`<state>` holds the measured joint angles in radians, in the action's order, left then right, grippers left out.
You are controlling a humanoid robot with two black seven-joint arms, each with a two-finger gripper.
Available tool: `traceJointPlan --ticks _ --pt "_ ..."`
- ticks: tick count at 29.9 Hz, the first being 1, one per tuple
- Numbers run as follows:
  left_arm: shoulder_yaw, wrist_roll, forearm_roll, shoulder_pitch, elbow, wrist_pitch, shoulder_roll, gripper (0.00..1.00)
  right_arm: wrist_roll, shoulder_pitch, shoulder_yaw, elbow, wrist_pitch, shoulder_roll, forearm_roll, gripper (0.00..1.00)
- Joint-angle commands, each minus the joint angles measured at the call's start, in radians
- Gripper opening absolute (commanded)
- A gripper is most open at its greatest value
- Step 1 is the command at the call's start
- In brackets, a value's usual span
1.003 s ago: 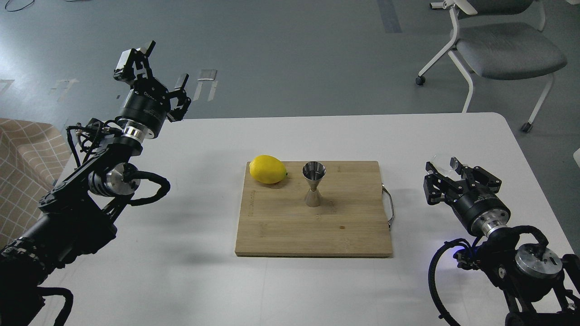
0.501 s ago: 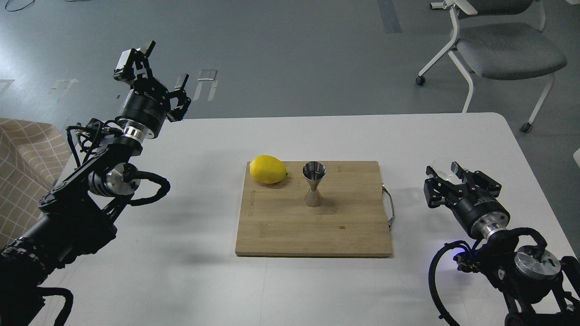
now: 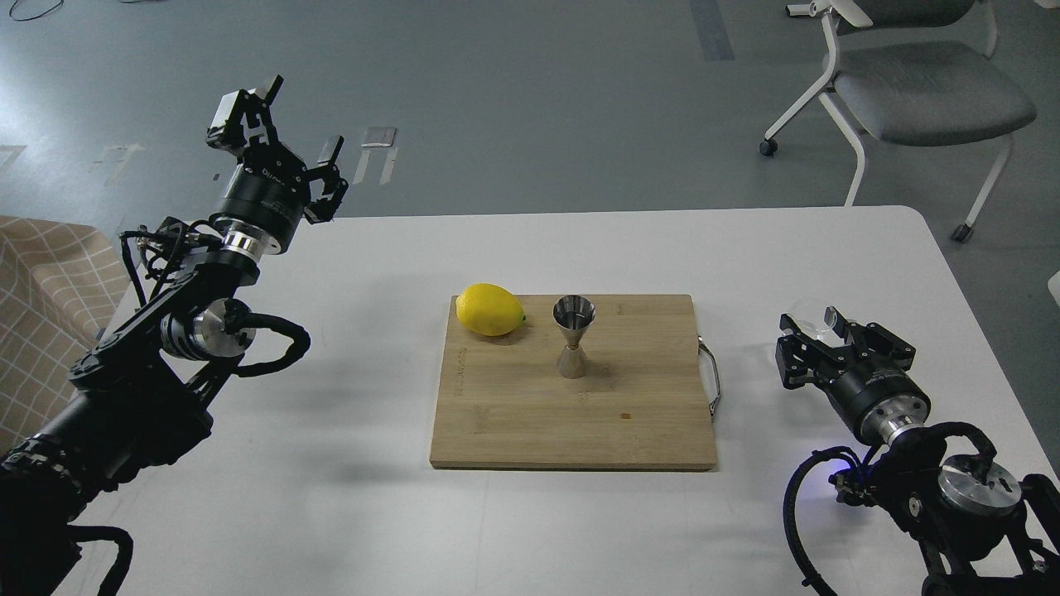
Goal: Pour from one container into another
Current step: 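Lower the glass with the right gripper onto the table beside the board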
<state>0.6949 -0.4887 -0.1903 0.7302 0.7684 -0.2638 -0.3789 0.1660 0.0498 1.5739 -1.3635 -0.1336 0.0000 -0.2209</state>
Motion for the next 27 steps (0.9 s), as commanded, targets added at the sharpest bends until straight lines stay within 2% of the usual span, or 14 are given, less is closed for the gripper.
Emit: traceJointPlan --ticks 1,27 --pt "0.000 0.000 0.000 0.000 0.000 0.000 0.000 0.98 0.000 -0.001 0.000 0.007 0.000 0.000 0.000 0.57" --pt "0.000 0.000 0.000 0.000 0.000 0.000 0.000 0.98 0.000 -0.004 0.000 0.054 0.029 0.000 0.002 0.60"
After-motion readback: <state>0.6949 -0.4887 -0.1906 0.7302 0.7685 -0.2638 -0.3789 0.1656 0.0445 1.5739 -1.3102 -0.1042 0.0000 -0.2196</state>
